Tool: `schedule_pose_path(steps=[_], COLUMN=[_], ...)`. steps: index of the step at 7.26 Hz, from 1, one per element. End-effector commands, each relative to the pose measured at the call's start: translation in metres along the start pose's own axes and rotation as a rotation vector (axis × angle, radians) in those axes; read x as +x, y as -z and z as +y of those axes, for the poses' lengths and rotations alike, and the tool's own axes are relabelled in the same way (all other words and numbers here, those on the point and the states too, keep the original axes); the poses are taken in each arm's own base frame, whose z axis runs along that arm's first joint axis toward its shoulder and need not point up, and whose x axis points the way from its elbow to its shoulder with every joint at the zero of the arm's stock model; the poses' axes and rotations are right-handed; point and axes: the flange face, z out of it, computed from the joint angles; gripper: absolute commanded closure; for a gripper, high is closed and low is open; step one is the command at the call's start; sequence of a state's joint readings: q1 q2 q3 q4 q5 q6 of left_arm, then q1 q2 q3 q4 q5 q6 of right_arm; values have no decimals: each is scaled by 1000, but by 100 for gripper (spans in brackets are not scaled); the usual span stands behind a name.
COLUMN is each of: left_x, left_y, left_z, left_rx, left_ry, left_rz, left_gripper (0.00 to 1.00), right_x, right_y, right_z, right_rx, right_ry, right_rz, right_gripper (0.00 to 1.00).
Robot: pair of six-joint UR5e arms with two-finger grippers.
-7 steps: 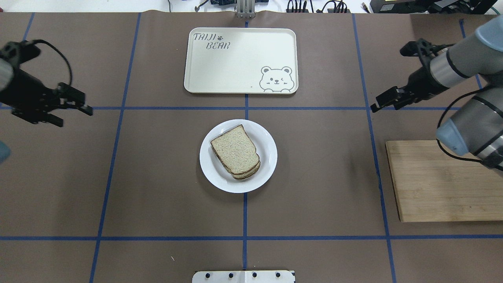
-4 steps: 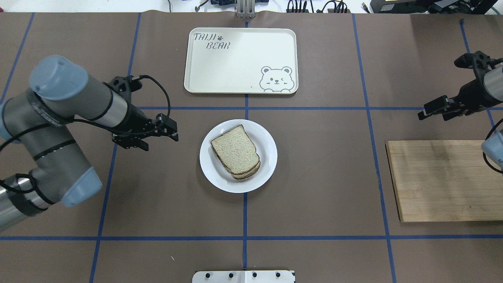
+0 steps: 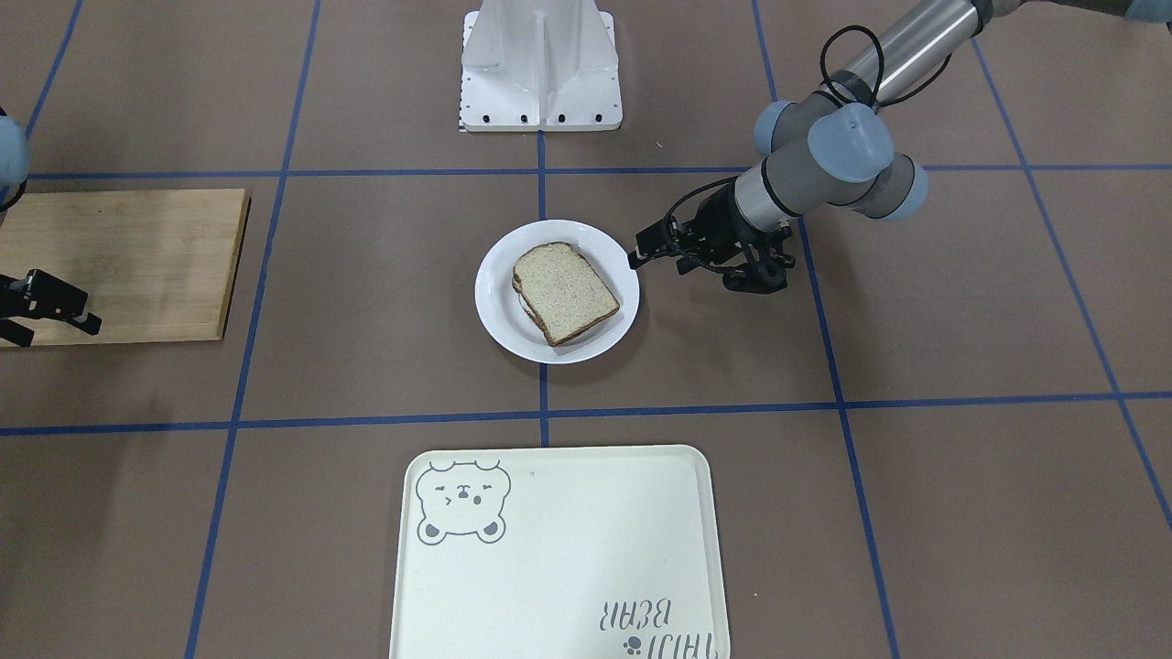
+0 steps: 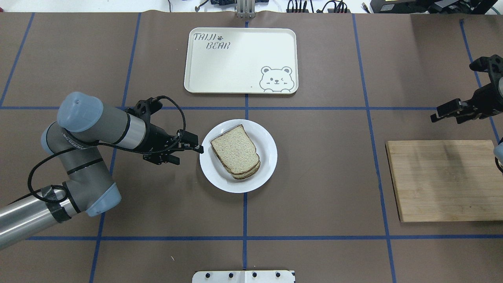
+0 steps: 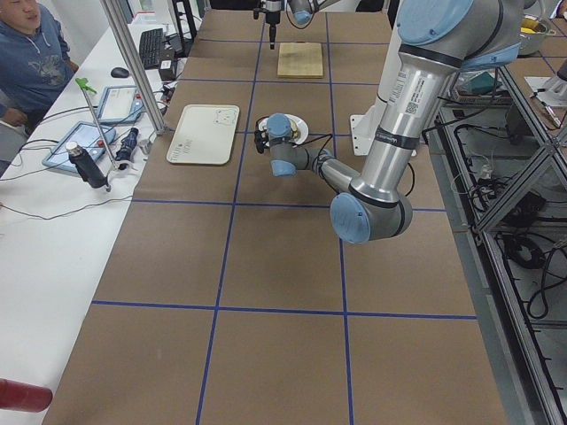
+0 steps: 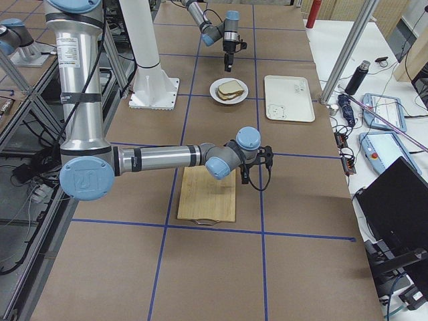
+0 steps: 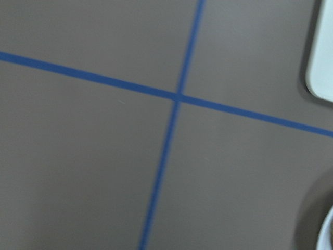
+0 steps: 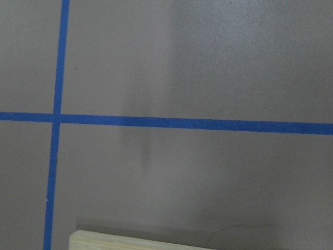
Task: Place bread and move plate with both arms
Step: 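Raise the right gripper away from the plate while the left arm reaches toward the plate, then close the left gripper on the plate rim nearest the left arm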
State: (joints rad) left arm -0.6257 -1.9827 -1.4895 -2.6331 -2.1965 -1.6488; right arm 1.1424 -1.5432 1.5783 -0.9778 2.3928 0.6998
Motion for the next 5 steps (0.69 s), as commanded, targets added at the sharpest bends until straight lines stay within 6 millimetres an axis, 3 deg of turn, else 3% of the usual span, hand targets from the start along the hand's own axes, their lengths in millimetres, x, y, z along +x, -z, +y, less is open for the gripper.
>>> schedule_pose_path(steps=[1, 2, 3, 5], left_x=[-12, -28, -35, -44], left_y=[8, 4, -1, -4], left_z=[0, -8, -9, -7], left_rx=[4, 76, 81, 82], left_ry=[-27, -12, -3, 0], left_rz=[119, 200, 210, 208], left_gripper=[3, 3, 3, 3], right_x=[-2, 1, 0, 16], right_y=[4, 8, 16, 31], right_z=[3, 7, 15, 17], right_rx=[4, 7, 17, 59], right_ry=[4, -1, 2, -18], right_rz=[-3, -3, -5, 25], right_gripper=[0, 0, 0, 0])
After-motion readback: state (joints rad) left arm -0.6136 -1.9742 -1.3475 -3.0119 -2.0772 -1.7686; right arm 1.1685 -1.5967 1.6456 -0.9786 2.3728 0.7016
